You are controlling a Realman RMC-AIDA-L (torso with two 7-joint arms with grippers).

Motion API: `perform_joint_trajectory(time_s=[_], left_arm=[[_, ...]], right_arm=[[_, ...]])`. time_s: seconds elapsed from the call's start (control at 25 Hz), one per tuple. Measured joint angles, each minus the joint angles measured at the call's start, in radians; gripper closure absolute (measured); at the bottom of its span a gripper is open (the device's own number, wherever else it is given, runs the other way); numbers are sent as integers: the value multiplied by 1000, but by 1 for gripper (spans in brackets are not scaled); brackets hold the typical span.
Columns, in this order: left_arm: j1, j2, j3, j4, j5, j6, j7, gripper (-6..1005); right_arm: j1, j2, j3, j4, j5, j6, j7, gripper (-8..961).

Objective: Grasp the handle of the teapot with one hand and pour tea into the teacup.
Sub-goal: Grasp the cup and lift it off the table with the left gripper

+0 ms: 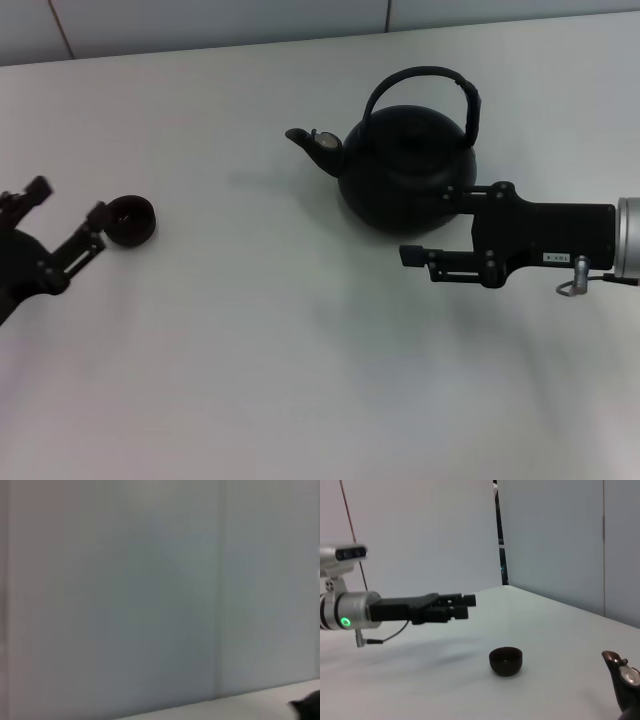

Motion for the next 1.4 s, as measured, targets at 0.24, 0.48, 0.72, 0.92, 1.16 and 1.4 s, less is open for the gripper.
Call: perform_joint_trajectory(time_s=[0.24, 0.48, 0.72, 0.92, 1.16, 1.4], left_arm=[[-2, 0, -14, -43, -38, -48, 60, 198], [0, -1, -85, -140, -74, -83, 208, 198], [-14, 0, -78, -148, -62, -143, 208, 198], [-21, 1, -37, -146, -62, -144, 210, 198], [-31, 3, 38, -137, -61, -148, 202, 199], [-50, 4, 53, -136, -62, -180, 200, 199]], right_arm=[[7, 0, -2, 0, 9, 4, 0, 290], [12, 0, -2, 1, 9, 5, 0, 290], [12, 1, -2, 9, 10, 5, 0, 291], [13, 1, -2, 11, 11, 5, 0, 291], [13, 2, -2, 11, 12, 5, 0, 291], [16, 2, -2, 11, 19, 5, 0, 292]])
